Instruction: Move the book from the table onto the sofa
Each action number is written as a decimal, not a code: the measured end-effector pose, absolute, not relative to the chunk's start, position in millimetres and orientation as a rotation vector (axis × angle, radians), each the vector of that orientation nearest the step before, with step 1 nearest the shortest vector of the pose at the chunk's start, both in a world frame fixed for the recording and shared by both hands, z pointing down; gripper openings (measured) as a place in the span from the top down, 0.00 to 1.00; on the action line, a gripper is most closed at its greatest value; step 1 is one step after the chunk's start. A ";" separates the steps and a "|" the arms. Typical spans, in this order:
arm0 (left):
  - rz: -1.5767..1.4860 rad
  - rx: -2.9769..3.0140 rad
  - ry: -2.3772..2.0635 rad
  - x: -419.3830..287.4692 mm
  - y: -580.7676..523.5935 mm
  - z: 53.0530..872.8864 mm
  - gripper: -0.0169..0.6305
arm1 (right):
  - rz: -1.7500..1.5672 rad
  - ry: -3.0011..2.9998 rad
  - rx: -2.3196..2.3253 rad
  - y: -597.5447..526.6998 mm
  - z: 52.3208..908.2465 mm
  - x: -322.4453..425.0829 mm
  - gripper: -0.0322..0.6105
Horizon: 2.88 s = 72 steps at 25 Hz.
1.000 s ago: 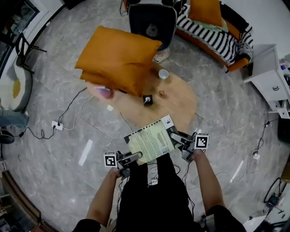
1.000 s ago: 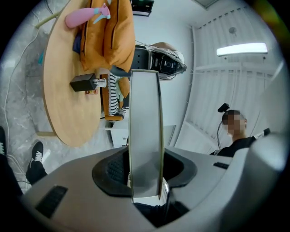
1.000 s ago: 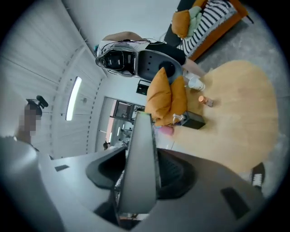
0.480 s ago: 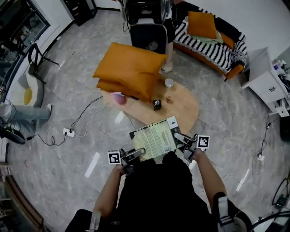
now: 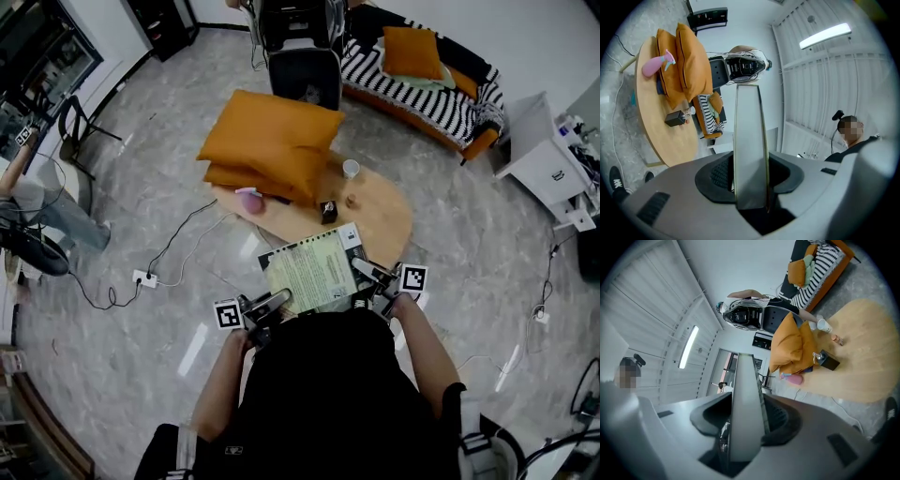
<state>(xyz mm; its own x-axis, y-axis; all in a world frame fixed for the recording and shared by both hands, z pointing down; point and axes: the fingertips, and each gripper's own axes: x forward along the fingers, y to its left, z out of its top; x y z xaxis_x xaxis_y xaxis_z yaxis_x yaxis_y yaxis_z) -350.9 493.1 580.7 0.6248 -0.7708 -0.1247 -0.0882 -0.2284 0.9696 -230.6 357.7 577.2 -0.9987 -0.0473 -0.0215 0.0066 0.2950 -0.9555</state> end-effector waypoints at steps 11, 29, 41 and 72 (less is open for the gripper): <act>-0.720 1.702 -0.679 -345.6 490.9 584.6 0.71 | -1.831 2.500 -0.078 356.2 576.1 -225.3 0.66; -0.675 1.682 -0.675 -328.1 484.9 585.4 0.71 | -1.870 2.478 -0.078 353.5 580.2 -206.0 0.66; -0.532 1.762 -0.793 -271.8 458.3 592.3 0.71 | -1.868 2.490 0.025 329.4 583.6 -144.1 0.66; -0.086 1.852 -0.437 17.5 282.8 589.7 0.71 | -1.690 2.179 -0.418 225.9 589.4 179.1 0.67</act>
<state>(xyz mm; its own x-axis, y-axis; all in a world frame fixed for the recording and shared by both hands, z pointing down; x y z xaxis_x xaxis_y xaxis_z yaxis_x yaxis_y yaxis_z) 17.5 282.8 589.7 0.9275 -0.3388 0.1579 -0.2531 -0.2583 0.9323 179.1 225.9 589.4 -0.8949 -0.4363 -0.0938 -0.0176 0.2445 -0.9695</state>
